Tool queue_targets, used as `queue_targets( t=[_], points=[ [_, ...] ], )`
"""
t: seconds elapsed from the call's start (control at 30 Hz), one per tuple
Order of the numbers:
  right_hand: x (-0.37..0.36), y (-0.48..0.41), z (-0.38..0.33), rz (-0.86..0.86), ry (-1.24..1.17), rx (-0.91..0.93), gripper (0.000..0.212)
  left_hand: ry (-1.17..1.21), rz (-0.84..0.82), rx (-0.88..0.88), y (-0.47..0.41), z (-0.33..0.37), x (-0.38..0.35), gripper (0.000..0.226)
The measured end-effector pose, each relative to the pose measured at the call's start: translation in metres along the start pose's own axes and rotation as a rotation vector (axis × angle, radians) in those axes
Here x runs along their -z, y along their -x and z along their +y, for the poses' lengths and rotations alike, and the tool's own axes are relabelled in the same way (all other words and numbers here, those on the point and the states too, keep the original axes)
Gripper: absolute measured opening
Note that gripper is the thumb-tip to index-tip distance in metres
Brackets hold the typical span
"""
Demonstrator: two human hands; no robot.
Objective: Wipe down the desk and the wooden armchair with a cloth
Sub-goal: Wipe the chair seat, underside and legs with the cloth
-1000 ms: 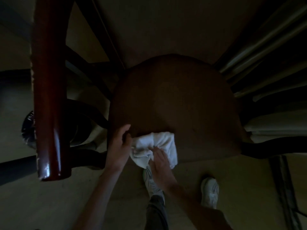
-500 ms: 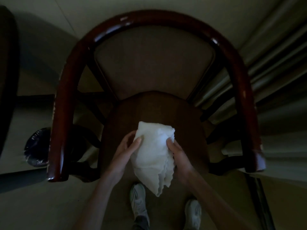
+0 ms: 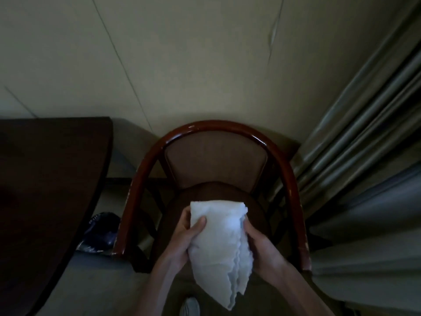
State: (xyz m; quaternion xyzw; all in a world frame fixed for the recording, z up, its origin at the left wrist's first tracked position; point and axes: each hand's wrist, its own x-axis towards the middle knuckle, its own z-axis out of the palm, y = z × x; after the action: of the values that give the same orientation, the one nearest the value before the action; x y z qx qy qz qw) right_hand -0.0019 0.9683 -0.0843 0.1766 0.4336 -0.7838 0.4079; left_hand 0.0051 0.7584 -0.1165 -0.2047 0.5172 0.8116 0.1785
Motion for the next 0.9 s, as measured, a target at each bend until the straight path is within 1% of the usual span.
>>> queue_targets(
  t=[0.07,0.1,0.17,0.23,0.27,0.3,0.33,0.4,0.43,0.5,0.57,0.67,0.73,0.8,0.83,0.87,0.9],
  points=[
    [0.002,0.016,-0.002,0.004,0.102,0.076,0.044,-0.107,0.044,-0.028,0.017,0.001,-0.021,0.064],
    [0.002,0.024,-0.003,0.020,0.144,0.133,0.041,-0.190,0.092,-0.052,0.024,0.001,-0.030,0.064],
    [0.001,0.036,-0.008,0.054,0.163,0.205,0.036,-0.337,0.190,-0.145,0.035,0.002,-0.048,0.064],
    [0.000,0.042,-0.014,0.093,0.187,0.251,0.034,-0.456,0.252,-0.268,0.043,0.000,-0.064,0.049],
    [-0.001,0.045,-0.015,0.115,0.206,0.278,0.035,-0.518,0.269,-0.297,0.048,-0.001,-0.071,0.041],
    [-0.003,0.046,-0.015,0.127,0.220,0.301,0.035,-0.560,0.257,-0.307,0.053,-0.003,-0.077,0.039],
    [-0.007,0.046,-0.015,0.134,0.228,0.315,0.035,-0.551,0.207,-0.283,0.058,-0.005,-0.084,0.045],
    [-0.016,0.047,-0.012,0.136,0.275,0.332,0.034,-0.459,0.057,-0.154,0.062,-0.011,-0.093,0.068],
    [-0.020,0.047,-0.009,0.139,0.302,0.330,0.035,-0.440,0.010,-0.118,0.062,-0.014,-0.095,0.077],
    [-0.022,0.047,-0.004,0.129,0.323,0.320,0.035,-0.431,0.002,-0.139,0.062,-0.019,-0.093,0.080],
    [-0.017,0.049,0.001,0.123,0.291,0.328,0.032,-0.388,0.055,-0.173,0.065,-0.019,-0.082,0.068],
    [-0.010,0.053,0.004,0.126,0.258,0.312,0.032,-0.416,0.138,-0.195,0.072,-0.016,-0.059,0.033],
    [-0.009,0.053,0.002,0.168,0.265,0.305,0.033,-0.418,0.180,-0.178,0.074,-0.012,-0.048,0.019],
    [-0.005,0.054,0.002,0.201,0.216,0.288,0.036,-0.361,0.216,-0.136,0.075,-0.009,-0.044,0.014],
    [0.003,0.060,0.002,0.216,0.199,0.287,0.040,-0.303,0.215,-0.109,0.076,-0.006,-0.041,0.016],
    [0.004,0.059,0.003,0.227,0.198,0.296,0.047,-0.235,0.207,-0.081,0.077,-0.002,-0.039,0.023],
    [-0.006,0.060,0.004,0.322,0.194,0.287,0.058,-0.163,0.201,-0.059,0.078,0.003,-0.035,0.030]
  ],
)
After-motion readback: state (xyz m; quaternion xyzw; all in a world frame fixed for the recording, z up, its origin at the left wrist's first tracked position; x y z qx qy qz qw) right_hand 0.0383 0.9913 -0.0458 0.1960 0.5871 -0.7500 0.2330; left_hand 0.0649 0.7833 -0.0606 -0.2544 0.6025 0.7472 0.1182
